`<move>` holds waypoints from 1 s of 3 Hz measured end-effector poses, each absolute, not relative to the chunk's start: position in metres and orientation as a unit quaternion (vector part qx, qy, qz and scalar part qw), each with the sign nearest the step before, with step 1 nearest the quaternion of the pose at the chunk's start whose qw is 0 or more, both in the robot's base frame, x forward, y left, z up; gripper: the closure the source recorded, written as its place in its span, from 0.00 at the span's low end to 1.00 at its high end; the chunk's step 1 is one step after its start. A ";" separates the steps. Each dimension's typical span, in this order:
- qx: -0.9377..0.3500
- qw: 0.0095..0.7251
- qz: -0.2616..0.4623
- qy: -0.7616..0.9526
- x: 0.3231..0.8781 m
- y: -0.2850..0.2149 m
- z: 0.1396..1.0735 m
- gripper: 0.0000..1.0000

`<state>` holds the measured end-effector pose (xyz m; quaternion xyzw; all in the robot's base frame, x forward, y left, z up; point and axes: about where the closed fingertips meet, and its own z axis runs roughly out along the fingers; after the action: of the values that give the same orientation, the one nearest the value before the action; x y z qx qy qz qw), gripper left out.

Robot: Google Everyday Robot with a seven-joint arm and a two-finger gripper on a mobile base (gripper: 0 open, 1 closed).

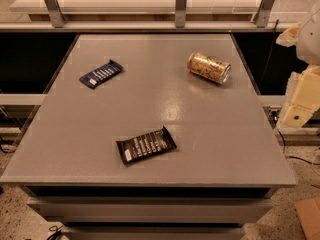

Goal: Move orange can near rxbar chocolate

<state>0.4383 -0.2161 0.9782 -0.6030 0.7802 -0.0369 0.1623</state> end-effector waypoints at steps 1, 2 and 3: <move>-0.603 0.162 -0.037 0.780 0.438 -0.216 0.978 0.00; -0.601 0.163 -0.035 0.782 0.453 -0.209 0.975 0.00; -0.599 0.170 -0.032 0.782 0.488 -0.194 0.967 0.00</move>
Offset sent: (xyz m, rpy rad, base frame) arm 0.0351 0.0161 -0.0134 0.0114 0.0253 -0.0131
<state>0.4877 -0.1936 0.9668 -0.5989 0.7820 -0.0323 0.1698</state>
